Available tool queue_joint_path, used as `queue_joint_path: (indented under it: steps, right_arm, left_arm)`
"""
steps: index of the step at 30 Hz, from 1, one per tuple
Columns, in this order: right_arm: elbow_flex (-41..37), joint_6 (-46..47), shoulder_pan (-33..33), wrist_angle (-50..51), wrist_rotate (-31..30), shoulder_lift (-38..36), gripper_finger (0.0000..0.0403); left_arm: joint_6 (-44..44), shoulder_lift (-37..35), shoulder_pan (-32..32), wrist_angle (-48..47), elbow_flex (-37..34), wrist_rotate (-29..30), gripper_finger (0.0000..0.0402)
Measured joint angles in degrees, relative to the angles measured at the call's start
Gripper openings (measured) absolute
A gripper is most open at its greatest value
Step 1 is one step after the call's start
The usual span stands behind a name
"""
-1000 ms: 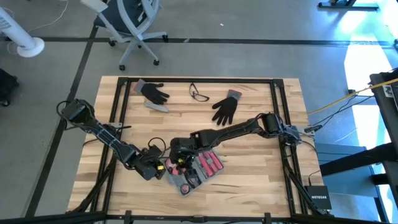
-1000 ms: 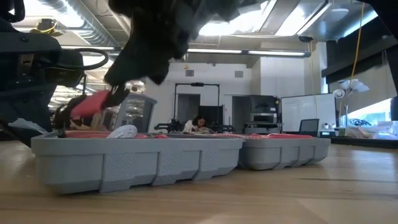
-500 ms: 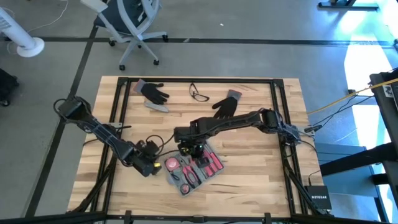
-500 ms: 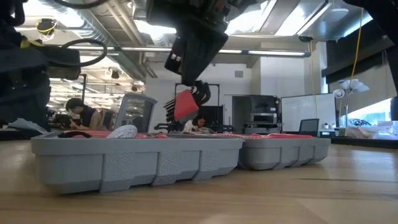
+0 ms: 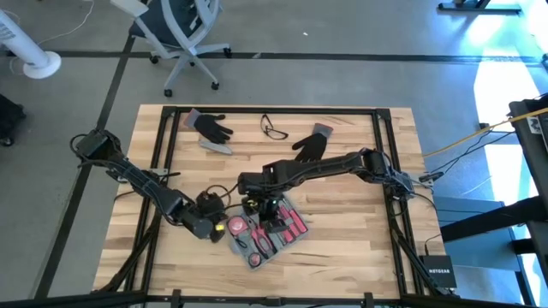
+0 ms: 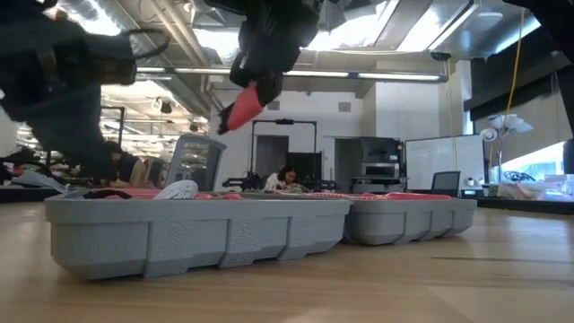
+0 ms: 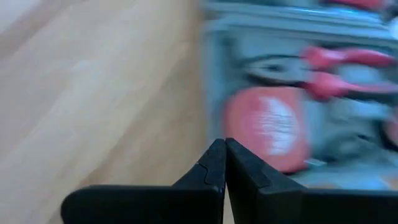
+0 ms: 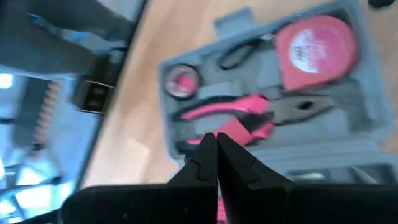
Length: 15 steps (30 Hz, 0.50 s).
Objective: Prefit tool cases
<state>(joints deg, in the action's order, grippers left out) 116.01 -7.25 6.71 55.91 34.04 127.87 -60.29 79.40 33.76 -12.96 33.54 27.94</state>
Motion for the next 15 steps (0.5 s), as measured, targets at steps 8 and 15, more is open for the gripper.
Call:
queue_joint_path:
  steps: [8, 15]
  right_arm:
    - [0.0, 10.2, 0.6, -3.3, 5.0, -0.3, 0.0]
    - [0.0, 22.7, 2.0, -13.6, 2.4, 0.3, 0.0]
  left_arm:
    - [10.7, 0.0, -0.6, -1.5, 0.2, -3.2, 0.0]
    - [11.4, -0.1, 0.4, -1.8, 0.1, -3.2, 0.0]
